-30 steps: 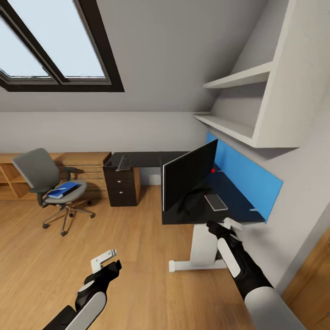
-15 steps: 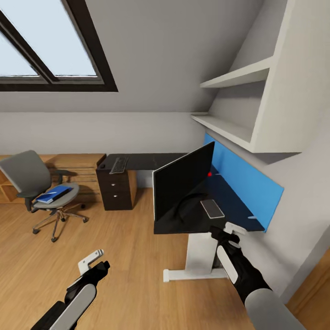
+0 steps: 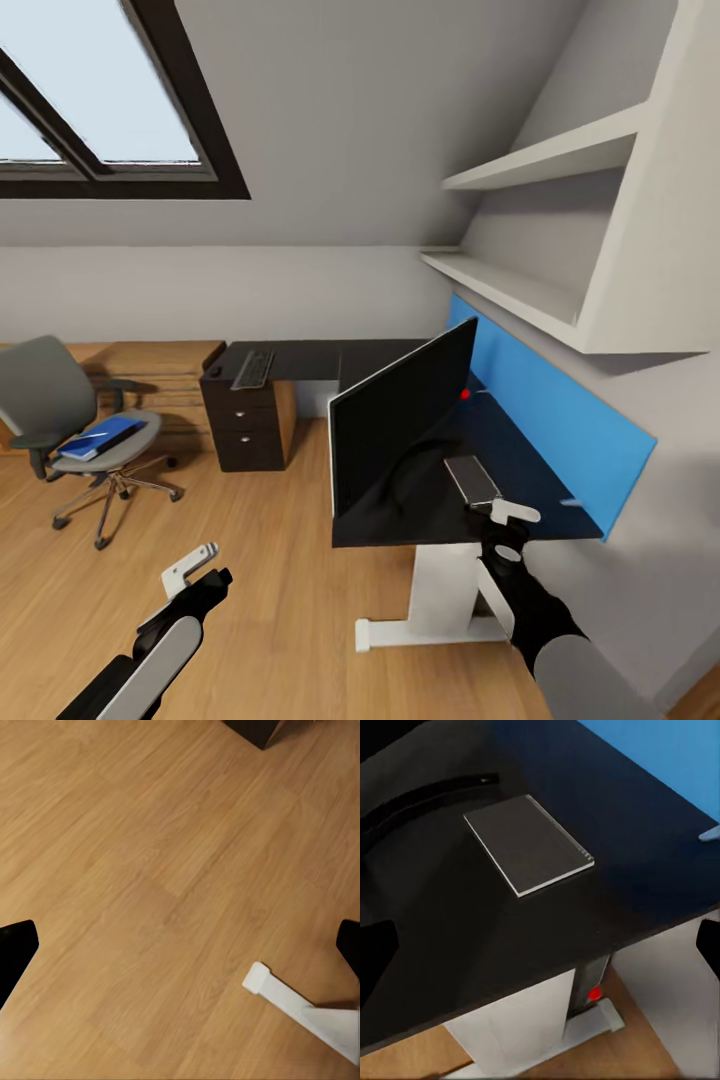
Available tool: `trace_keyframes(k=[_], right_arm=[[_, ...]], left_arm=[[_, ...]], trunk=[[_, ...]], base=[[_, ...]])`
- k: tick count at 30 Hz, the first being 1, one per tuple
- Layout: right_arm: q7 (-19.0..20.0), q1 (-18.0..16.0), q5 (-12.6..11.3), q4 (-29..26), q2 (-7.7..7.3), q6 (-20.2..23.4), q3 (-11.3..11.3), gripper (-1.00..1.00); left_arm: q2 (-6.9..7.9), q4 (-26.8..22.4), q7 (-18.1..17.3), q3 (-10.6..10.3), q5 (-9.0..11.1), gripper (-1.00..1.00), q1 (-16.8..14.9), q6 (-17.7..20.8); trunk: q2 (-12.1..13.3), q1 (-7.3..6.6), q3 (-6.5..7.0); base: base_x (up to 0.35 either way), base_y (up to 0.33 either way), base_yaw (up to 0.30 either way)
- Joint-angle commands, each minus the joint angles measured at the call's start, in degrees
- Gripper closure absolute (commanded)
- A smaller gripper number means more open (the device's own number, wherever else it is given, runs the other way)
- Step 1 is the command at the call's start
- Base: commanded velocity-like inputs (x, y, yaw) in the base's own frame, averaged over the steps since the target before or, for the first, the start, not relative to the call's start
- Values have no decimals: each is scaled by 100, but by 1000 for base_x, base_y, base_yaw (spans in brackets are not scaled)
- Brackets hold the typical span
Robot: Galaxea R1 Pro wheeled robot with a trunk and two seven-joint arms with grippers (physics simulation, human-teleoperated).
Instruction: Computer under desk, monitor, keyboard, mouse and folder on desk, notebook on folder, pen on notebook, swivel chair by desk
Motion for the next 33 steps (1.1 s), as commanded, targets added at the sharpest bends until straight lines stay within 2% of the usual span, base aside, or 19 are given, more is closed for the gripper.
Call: trace_keyframes(k=[1, 3, 4, 10, 14, 18, 21, 26, 33], right_arm=[[-41, -76, -38, 304, -37, -121, 32, -100], [-27, -294, -32, 799, -140, -341, 31, -100], [182, -634, -32, 1404, -281, -600, 31, -100], [824, -948, -29, 2129, -490, -775, 23, -100], [899, -981, -28, 2215, -537, -790, 22, -100], [949, -1003, -51, 2267, -687, -791, 22, -100], [957, -1007, -63, 2273, -743, -775, 17, -100], [969, -1013, -73, 2273, -768, -734, 11, -100], [957, -1015, -96, 2120, -747, -297, -7, -100]], left_arm=[[6, -8, 35, -13, 11, -100, -7, 27], [7, -8, 35, -14, 14, -100, -7, 26], [7, -8, 35, -20, 13, -100, -7, 29], [7, -14, 35, -31, 10, -100, -7, 33], [7, -17, 37, -31, 5, -100, -7, 34], [7, -26, 38, -32, 7, -100, -7, 41], [7, -26, 36, -31, 9, -100, -7, 42], [7, -26, 36, -26, 10, -100, -7, 43], [7, -31, 36, -24, 11, -100, -7, 43]], trunk=[[-11, 6, -12], [-11, 6, -12], [-11, 6, -12], [-11, 6, -12], [-11, 6, -12], [-11, 6, -12], [-11, 6, -12], [-11, 6, -12], [-11, 6, -12]], base=[[328, -18, 0], [324, -52, 0], [315, -106, 0], [263, -112, 0], [76, -44, 0], [25, -10, 0], [126, -3, 0], [250, -1, 0], [169, 0, 0]])
